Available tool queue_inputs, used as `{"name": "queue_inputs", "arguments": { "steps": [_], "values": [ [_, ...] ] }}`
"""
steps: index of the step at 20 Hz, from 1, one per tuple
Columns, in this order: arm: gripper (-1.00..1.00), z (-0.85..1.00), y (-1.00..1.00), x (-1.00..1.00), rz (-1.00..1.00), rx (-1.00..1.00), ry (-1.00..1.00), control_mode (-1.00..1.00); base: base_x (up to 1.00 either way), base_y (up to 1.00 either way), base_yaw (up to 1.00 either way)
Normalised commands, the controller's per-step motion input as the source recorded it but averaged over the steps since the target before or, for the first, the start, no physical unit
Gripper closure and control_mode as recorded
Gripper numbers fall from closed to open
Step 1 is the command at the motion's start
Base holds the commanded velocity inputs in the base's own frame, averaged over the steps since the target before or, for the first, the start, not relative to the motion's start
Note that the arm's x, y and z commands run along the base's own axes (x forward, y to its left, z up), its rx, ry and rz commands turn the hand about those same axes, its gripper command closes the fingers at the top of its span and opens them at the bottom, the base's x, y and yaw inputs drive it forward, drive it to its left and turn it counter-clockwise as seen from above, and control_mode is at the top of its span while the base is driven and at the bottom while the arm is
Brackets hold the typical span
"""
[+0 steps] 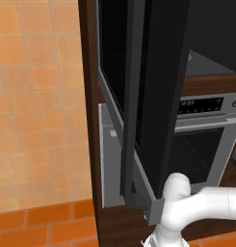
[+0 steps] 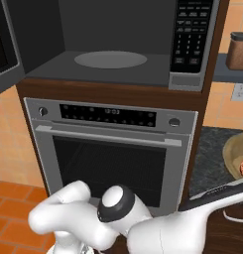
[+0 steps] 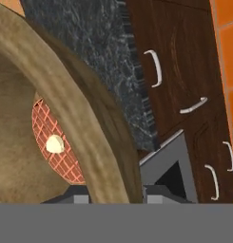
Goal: Open the microwave, place the bowl with waffle inside the microwave, then close the microwave door and turn it on.
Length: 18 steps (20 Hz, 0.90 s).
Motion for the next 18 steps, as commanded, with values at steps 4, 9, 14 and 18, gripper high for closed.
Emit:
{"name": "queue_inputs", "arguments": {
  "steps": [4,9,14,18],
  "values": [
    [1.0,0.48,0.98,-0.86,0.08,-0.08,-0.12,-1.0,0.0,0.0,0.0],
    [1.0,0.25,0.98,-0.99,0.14,-0.1,-0.18,-1.0,0.0,0.0,0.0],
    [1.0,0.44,1.0,-0.56,0.13,-0.08,-0.12,-1.0,0.0,0.0,0.0],
    [1.0,0.5,1.0,-0.29,0.1,-0.06,0.0,-1.0,0.0,0.0,0.0]
  ]
}}
